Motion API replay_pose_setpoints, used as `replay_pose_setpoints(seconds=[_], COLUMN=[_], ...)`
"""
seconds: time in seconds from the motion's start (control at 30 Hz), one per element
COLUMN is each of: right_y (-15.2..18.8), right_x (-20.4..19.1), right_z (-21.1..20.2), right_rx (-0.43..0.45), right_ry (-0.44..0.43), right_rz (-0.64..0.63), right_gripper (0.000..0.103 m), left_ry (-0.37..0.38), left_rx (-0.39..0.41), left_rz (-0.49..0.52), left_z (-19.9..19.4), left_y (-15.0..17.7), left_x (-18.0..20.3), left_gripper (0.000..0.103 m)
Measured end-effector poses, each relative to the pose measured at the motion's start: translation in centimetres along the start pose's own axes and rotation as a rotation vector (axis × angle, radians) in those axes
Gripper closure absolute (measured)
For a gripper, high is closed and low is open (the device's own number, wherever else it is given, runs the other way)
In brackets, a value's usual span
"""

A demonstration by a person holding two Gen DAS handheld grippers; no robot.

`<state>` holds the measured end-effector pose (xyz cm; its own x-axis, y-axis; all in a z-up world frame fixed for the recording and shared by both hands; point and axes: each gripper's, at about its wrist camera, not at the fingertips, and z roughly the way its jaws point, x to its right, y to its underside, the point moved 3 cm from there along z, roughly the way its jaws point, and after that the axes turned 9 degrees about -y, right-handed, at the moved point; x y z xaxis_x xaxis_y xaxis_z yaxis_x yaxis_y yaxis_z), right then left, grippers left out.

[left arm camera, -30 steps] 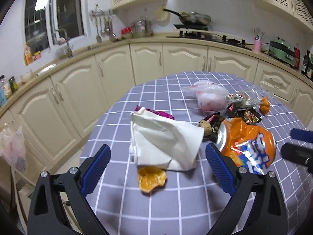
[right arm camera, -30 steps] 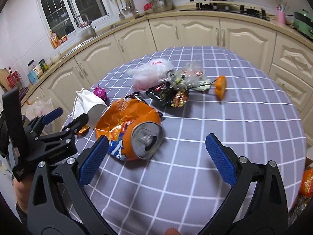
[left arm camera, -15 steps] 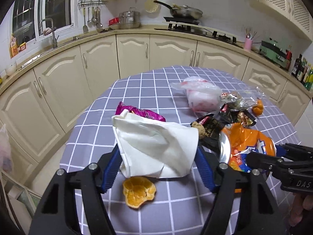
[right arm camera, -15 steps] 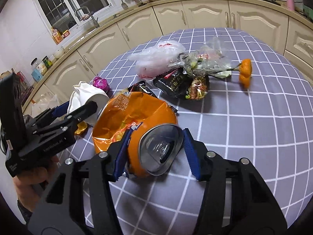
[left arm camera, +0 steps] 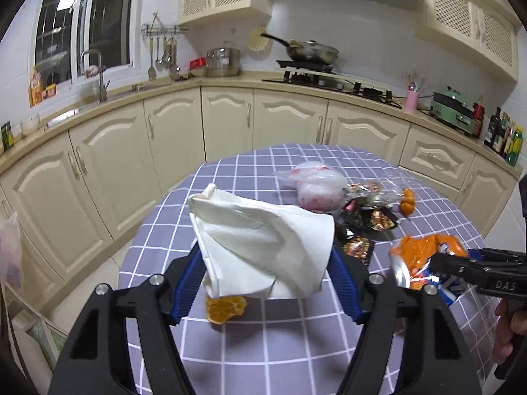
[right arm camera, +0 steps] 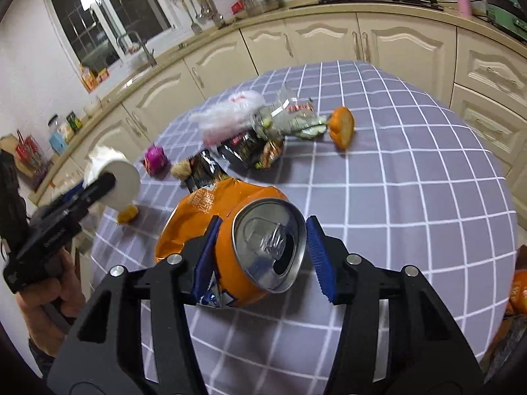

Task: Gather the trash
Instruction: 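Carry the cup and can to the blue bin and open both tools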

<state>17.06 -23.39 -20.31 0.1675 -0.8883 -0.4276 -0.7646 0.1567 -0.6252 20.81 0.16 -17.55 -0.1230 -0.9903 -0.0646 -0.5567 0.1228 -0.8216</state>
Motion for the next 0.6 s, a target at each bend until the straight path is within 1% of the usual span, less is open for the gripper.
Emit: replay_pose_setpoints(seconds=[0.1,0.17,0.23,0.33,0.5,0.6], right_y=[0.3,0.5,0.5,0.6,0.2,-0.1], right_x=[0.4,0.4,0.4,0.4,1.7,2.9], right_z=[0.9,1.3,1.0,-0.2,-2.6,-4.5], right_rx=[-0.033,-0.03,-0.015,0.011,0.063,0.104], right_ry=[0.001,-0.011,-0.02,-0.015,-0.021,-0.013], right_rz=[0.016,0.009,0.006,-0.01,0.021,0.046], right_gripper=[0.05,0.049,0.054,0.054,0.054,0.054], left_ry=[0.014,0.019,0.026,0.04,0.042,0.057], left_rx=[0.01,0.013,0.014,0.021,0.042,0.057], left_rz=[0.017,0.025,0.025,0.014,0.006,0.022], left_z=[-0.7,-0.9,-1.2,-1.9,-3.0,-3.7], left_y=[0.0,-0.1,0.0,-0.2,-0.6,-0.9], left_x=[1.3,1.8,2.1,2.3,2.8,4.0], left_gripper=[0.035,0.035,0.035,0.035,0.035,0.035])
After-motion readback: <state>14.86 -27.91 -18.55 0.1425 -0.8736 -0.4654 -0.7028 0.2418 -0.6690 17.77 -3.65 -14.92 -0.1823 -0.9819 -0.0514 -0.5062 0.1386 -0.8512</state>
